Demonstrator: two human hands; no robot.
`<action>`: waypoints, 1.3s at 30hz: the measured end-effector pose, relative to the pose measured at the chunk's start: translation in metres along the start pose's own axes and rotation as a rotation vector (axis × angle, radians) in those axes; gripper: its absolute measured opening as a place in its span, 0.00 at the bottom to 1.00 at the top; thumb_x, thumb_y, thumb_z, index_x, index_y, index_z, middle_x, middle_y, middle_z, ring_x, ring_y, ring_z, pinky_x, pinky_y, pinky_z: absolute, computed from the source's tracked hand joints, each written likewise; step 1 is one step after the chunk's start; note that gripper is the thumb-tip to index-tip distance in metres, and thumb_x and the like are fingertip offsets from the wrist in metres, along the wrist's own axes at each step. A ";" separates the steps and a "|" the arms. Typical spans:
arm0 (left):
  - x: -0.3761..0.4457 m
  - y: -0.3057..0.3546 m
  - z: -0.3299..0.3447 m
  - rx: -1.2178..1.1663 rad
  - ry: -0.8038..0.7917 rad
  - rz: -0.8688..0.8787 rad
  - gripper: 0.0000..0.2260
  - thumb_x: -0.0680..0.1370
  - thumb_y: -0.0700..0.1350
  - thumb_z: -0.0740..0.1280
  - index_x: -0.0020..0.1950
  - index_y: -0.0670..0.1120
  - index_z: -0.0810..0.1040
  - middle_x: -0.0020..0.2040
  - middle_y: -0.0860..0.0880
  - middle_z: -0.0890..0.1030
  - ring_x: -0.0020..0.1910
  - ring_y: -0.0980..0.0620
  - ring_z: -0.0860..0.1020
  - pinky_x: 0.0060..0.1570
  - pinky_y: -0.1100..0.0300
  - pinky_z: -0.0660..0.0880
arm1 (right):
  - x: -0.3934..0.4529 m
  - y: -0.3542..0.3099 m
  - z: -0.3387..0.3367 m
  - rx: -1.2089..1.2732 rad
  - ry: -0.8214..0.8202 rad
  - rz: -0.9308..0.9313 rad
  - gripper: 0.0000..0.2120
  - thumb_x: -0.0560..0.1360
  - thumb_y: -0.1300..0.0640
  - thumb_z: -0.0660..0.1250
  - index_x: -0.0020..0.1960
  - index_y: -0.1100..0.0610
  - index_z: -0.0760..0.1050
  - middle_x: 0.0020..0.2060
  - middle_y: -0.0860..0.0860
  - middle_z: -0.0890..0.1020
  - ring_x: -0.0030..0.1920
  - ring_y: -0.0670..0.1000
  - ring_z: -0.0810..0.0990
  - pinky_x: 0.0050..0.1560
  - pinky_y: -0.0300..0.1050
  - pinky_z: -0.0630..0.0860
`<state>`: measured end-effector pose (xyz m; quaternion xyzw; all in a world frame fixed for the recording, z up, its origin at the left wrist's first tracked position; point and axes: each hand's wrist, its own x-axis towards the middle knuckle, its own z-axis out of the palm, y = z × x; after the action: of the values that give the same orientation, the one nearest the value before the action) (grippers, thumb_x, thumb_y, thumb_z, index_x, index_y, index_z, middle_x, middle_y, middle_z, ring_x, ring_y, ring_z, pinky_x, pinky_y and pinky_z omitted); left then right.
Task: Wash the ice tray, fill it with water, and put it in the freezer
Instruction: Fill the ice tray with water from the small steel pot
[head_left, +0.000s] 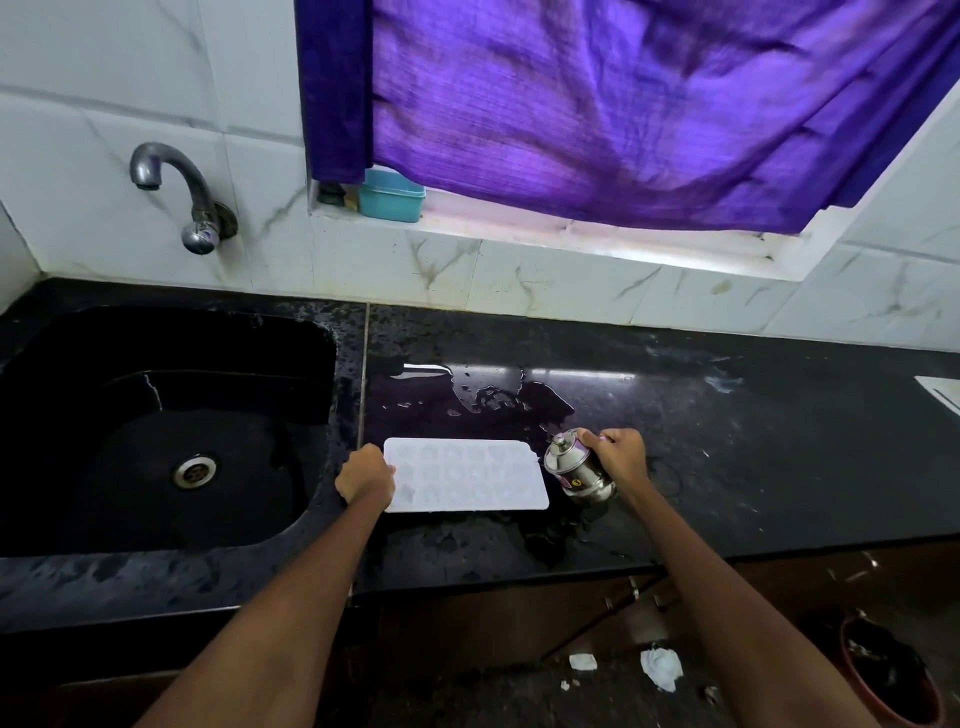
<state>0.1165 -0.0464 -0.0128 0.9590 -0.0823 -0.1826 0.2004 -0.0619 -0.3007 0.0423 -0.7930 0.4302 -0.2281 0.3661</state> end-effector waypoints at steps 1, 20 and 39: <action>0.000 0.000 0.000 0.003 -0.001 0.001 0.13 0.78 0.46 0.67 0.59 0.40 0.79 0.59 0.40 0.80 0.58 0.40 0.79 0.54 0.50 0.76 | 0.000 0.000 0.000 0.014 0.003 0.004 0.30 0.70 0.60 0.73 0.21 0.53 0.55 0.20 0.49 0.57 0.25 0.48 0.55 0.28 0.43 0.53; 0.002 -0.002 0.001 -0.022 -0.013 -0.002 0.13 0.78 0.46 0.67 0.59 0.40 0.78 0.60 0.40 0.79 0.59 0.40 0.78 0.55 0.49 0.76 | 0.010 -0.023 0.003 0.207 -0.039 0.029 0.28 0.70 0.63 0.72 0.21 0.54 0.58 0.13 0.44 0.59 0.19 0.42 0.57 0.27 0.39 0.56; 0.001 -0.001 0.001 -0.007 -0.005 -0.001 0.14 0.78 0.46 0.67 0.59 0.40 0.78 0.59 0.41 0.80 0.58 0.41 0.79 0.53 0.50 0.76 | -0.004 -0.032 0.018 -0.061 -0.091 -0.062 0.28 0.69 0.61 0.72 0.21 0.54 0.57 0.20 0.51 0.59 0.25 0.49 0.56 0.29 0.42 0.55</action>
<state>0.1174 -0.0456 -0.0144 0.9578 -0.0819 -0.1856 0.2037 -0.0351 -0.2792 0.0555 -0.8264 0.3949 -0.1899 0.3536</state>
